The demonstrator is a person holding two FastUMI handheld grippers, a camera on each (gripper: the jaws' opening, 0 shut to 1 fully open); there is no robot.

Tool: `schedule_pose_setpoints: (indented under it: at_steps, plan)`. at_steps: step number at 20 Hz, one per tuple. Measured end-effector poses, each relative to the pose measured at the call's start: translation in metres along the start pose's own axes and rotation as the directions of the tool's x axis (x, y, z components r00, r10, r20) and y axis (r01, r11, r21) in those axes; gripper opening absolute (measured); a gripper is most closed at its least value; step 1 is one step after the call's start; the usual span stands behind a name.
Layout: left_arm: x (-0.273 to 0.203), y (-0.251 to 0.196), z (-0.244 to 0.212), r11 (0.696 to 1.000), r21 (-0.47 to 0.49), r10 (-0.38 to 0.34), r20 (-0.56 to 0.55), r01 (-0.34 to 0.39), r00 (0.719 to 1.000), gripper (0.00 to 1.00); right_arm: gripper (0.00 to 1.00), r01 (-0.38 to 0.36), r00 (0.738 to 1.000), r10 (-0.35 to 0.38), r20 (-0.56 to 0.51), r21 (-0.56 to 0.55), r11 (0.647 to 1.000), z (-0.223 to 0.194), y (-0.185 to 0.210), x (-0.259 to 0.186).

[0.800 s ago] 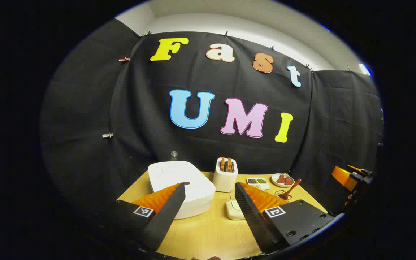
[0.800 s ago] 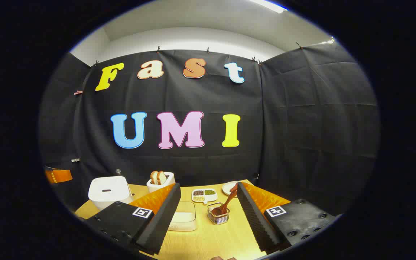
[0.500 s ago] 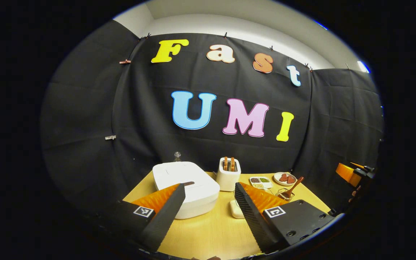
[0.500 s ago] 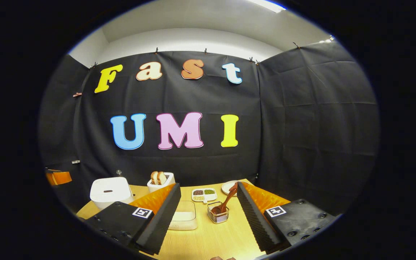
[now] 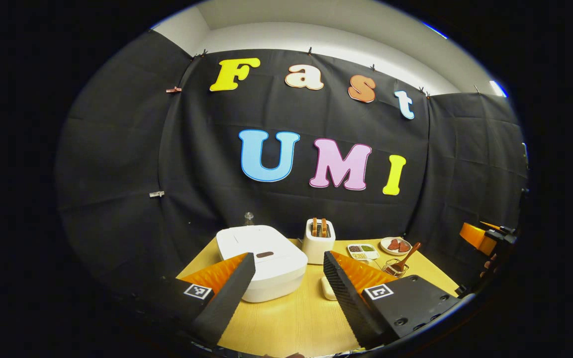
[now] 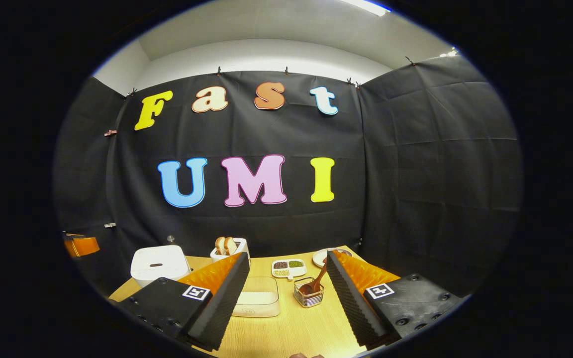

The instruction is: Close the left gripper, press the button to open the rice cooker; take a wooden spoon from the chopstick holder with the right hand, scoop a spoonful of rice and pour it into the rice cooker, then put the wooden spoon back into the chopstick holder.

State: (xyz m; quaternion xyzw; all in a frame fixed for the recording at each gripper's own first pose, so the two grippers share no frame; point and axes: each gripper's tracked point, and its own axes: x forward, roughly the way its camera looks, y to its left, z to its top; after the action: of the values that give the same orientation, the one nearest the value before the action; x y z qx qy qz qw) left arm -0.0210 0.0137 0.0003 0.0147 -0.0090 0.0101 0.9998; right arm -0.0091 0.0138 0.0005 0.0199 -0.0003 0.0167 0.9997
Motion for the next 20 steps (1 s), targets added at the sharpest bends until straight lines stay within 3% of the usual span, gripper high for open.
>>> schedule_pose_setpoints:
  at_steps: [9,14,20]
  plan:
    - [0.015,0.006,-0.002,1.000,-0.003,-0.009,-0.028,0.009,1.000,0.96,0.97,0.027,1.000,-0.027,-0.005,-0.005,1.000,0.003,-0.005,0.016]
    - [0.052,0.001,0.009,0.999,0.043,-0.009,-0.044,0.010,0.999,0.95,0.97,0.035,0.999,-0.035,-0.018,-0.019,0.999,-0.002,-0.011,0.031]
    - [0.102,0.016,0.008,0.999,0.015,0.043,-0.093,-0.042,0.995,0.95,0.97,0.047,0.998,-0.047,-0.035,-0.011,0.999,0.000,-0.031,0.065]
